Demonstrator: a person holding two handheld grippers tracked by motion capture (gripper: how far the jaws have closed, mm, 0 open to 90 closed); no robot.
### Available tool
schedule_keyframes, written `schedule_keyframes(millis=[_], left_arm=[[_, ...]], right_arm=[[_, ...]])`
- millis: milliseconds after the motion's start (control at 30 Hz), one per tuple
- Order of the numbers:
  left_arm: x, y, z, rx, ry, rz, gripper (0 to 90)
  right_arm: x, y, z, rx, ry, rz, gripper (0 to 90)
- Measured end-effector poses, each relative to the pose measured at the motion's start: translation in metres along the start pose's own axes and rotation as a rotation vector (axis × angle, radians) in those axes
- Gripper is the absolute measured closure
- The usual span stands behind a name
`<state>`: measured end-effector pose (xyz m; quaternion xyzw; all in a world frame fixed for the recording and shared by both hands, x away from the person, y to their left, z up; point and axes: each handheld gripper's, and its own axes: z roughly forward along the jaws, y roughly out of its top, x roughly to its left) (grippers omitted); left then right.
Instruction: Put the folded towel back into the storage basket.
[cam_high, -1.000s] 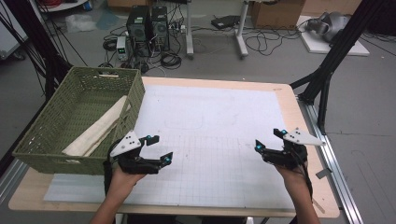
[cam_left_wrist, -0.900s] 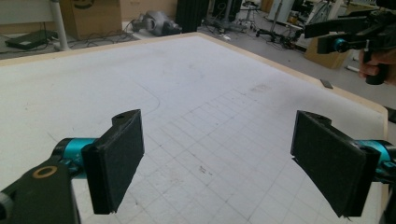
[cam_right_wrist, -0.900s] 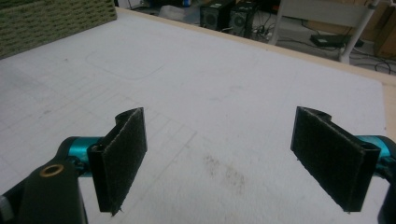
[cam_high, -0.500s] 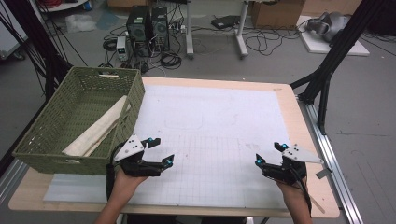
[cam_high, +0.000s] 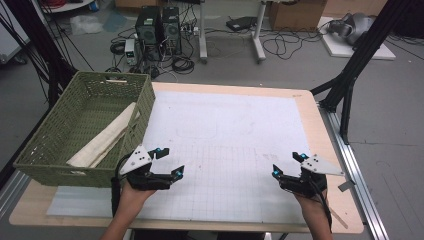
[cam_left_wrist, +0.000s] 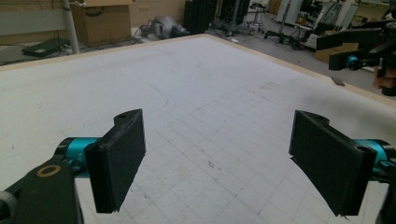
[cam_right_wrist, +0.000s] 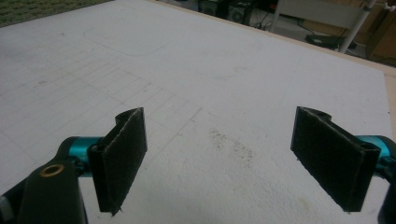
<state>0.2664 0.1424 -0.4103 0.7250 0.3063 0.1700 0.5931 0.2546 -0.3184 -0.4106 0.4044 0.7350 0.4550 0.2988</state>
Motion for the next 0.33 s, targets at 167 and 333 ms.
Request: schedule_keyframes(millis=[167,333], left_arm=[[0.0007,-0.0007,0.0007,0.003,0.000,0.001,18.9],[0.0021,-0.0009,0.0015,0.000,0.006,-0.001,18.9]], right_arm=[[-0.0010,-0.0005,-0.0003,0.000,-0.002,0.004,17.1],[-0.0025,0.0004,-0.0018,-0.013,-0.008,0.008,17.1]])
